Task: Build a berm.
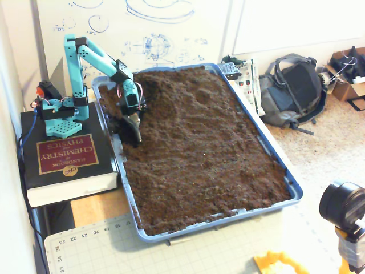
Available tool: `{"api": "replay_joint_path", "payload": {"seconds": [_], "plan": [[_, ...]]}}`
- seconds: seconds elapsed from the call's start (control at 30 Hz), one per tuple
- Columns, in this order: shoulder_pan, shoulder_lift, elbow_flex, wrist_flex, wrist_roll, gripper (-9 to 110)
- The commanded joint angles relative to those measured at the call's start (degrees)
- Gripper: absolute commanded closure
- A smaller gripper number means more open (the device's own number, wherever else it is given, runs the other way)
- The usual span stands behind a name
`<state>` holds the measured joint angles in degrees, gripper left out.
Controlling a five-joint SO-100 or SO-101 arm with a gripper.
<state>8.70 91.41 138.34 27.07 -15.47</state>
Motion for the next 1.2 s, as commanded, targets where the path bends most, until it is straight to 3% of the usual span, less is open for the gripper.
{"api": "replay_joint_path", "payload": {"seconds": [0.0,1.17], "plan": [[-0.6,0.7,-10.5,-1.8,0.5,101],[1.2,-8.1,-27.9,-1.8,0.6,101]]}}
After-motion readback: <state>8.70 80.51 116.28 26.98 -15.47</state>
